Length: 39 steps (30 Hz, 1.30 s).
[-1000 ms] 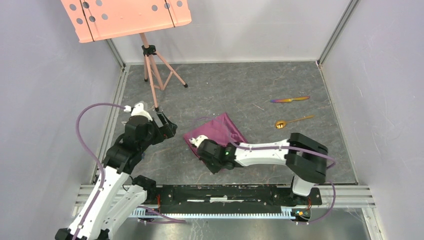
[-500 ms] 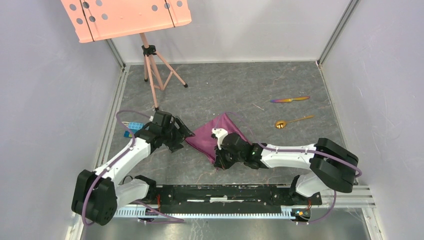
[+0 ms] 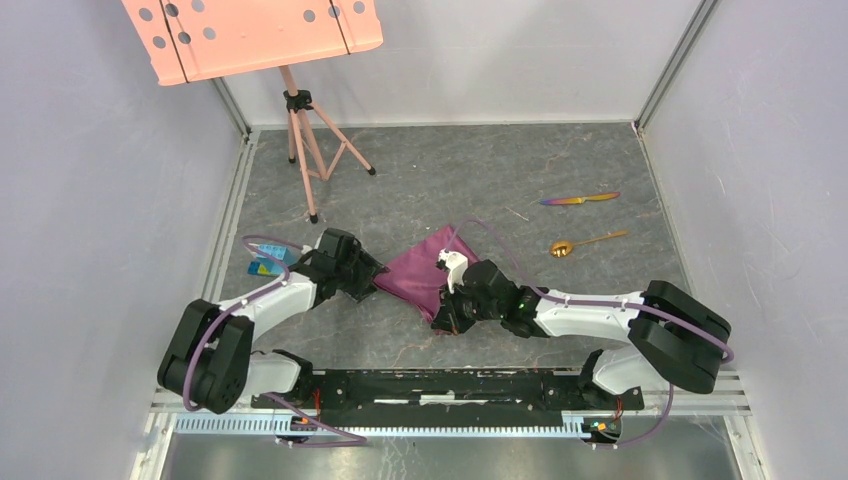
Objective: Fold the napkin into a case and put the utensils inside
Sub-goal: Pick up the lower triangle-folded napkin from the center of the board.
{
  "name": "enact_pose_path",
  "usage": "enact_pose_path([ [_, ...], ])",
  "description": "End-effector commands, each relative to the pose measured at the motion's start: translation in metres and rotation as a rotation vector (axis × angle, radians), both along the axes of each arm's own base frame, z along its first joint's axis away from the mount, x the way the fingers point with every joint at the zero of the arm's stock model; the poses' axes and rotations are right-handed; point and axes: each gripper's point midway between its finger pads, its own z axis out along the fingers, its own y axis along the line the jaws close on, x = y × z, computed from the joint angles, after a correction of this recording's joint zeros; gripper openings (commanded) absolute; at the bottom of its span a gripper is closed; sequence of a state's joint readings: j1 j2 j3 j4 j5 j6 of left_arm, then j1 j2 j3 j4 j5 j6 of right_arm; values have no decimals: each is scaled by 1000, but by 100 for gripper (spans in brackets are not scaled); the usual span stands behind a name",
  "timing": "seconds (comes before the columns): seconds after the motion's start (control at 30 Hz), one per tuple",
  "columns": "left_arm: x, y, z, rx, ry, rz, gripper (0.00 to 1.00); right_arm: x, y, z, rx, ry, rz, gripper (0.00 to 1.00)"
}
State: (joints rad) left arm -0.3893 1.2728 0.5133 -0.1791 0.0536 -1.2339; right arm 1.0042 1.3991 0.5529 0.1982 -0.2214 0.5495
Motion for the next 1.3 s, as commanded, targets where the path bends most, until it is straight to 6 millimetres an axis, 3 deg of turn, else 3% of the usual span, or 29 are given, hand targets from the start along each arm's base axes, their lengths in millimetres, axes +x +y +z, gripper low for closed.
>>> enact_pose_path([
  [0.0,20,-1,-1,4,-97,23,62,4,7,19,83,-32,16,0],
  [0.17,22,5,-10,55,-103,15,48,3,8,20,97,-29,25,0],
  [0.3,24,7,-6,74,-121,-1,36,-1,10,22,115,-23,54,0],
  [0.63,22,8,22,282,-47,-63,5,-20,-3,7,191,87,69,0],
  [0.8,26,-4,42,395,10,-33,2,-18,-18,1,203,120,40,0],
  [0.97,28,-6,49,533,107,40,2,-15,-31,-1,214,130,17,0],
  [1.27,53,-43,64,598,116,54,2,-8,-52,-8,214,131,-25,0],
])
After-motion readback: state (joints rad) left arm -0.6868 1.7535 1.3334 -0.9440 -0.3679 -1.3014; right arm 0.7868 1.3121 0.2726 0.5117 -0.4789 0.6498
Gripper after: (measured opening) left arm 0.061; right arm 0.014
